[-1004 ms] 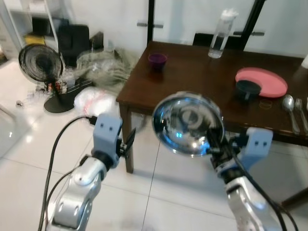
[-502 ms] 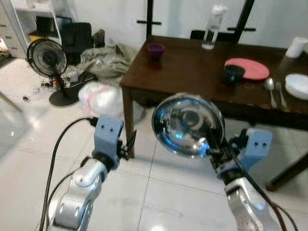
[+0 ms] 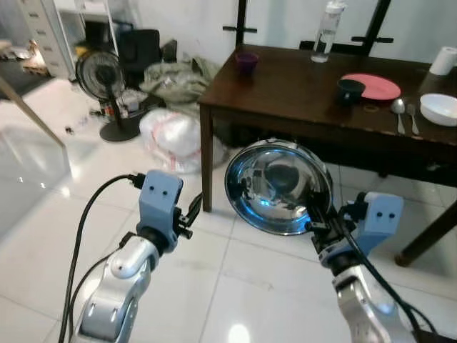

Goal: Setting the table

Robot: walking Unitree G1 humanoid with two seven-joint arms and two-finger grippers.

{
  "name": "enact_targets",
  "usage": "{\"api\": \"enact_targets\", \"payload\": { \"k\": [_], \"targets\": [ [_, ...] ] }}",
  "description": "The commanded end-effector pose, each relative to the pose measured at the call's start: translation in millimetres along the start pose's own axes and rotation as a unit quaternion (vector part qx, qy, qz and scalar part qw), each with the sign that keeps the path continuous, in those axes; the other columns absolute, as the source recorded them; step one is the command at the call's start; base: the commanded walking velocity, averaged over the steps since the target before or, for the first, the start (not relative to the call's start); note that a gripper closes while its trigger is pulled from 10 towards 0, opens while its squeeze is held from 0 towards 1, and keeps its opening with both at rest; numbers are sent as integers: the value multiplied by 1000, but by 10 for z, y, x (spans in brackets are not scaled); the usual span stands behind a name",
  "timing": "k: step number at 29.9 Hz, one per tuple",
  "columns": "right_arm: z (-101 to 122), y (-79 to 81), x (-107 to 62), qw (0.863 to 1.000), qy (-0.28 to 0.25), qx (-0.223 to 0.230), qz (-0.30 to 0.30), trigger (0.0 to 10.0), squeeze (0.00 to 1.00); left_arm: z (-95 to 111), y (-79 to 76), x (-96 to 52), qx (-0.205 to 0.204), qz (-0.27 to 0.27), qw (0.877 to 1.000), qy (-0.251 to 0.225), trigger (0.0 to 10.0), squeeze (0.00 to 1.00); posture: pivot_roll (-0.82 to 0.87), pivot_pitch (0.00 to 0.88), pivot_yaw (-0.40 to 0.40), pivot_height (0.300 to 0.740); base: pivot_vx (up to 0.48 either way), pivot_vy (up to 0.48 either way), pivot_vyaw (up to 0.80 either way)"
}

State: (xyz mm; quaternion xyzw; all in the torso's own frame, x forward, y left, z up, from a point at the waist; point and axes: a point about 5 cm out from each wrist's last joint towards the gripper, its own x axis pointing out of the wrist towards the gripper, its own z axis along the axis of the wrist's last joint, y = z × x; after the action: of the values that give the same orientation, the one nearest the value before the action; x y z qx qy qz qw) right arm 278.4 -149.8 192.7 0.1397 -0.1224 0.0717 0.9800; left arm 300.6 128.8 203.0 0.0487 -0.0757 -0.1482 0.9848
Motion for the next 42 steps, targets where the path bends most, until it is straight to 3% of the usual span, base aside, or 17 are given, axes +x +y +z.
{"api": "enact_targets", "payload": {
  "k": [1, 16, 42],
  "targets": [
    [47, 18, -10, 1000, -12, 0, 7, 10000, 0, -28, 4, -9, -9, 2, 1000, 8, 10000, 0, 60, 109, 71, 740, 0, 0, 0],
    [42, 43, -17, 1000, -9, -11, 17, 10000, 0, -17, 59, 4, -3, 19, 1000, 2, 10000, 0, 57, 117, 73, 740, 79, 0, 0],
    [13, 143, -11, 997, -8, -53, 50, 10000, 0, -19, 113, 14, 14, 46, 999, -2, 10000, 0, 63, 121, 71, 740, 480, 0, 795]
  ]
}}
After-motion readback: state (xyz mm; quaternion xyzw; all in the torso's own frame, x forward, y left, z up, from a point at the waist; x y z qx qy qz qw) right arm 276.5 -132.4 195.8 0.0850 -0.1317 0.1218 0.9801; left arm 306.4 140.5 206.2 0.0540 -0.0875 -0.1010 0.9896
